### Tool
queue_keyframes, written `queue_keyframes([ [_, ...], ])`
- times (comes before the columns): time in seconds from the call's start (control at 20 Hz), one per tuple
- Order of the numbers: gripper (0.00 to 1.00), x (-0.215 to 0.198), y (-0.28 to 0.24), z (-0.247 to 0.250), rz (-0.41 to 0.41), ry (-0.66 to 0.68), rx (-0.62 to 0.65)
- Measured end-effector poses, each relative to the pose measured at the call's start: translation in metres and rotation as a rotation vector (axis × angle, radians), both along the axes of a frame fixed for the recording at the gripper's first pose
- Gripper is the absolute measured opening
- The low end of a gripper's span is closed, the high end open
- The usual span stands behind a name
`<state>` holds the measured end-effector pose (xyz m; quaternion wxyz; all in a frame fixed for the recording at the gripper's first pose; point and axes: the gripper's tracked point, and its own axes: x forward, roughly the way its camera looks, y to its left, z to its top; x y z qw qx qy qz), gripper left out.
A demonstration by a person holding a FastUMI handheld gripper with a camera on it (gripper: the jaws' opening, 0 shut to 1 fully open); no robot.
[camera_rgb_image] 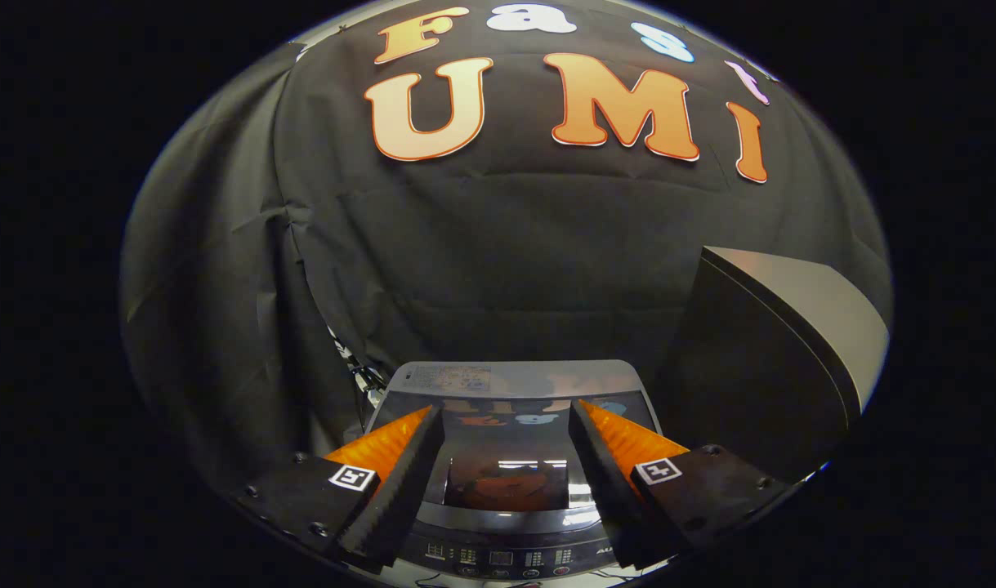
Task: Put the clothes into the washing machine and then close the washing machine lid.
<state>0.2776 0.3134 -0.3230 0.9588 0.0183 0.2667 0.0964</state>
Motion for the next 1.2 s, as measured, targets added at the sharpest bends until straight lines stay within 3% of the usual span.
queue_keyframes([
  [0.2,1.00,0.001,-0.007,0.033,0.023,-0.046,-0.004],
  [0.6,0.99,-0.015,-0.064,0.157,0.032,-0.221,0.045],
  [0.95,0.99,-0.068,-0.159,0.261,0.034,-0.356,0.070],
  [1.2,0.98,-0.120,-0.235,0.286,0.009,-0.390,0.092],
])
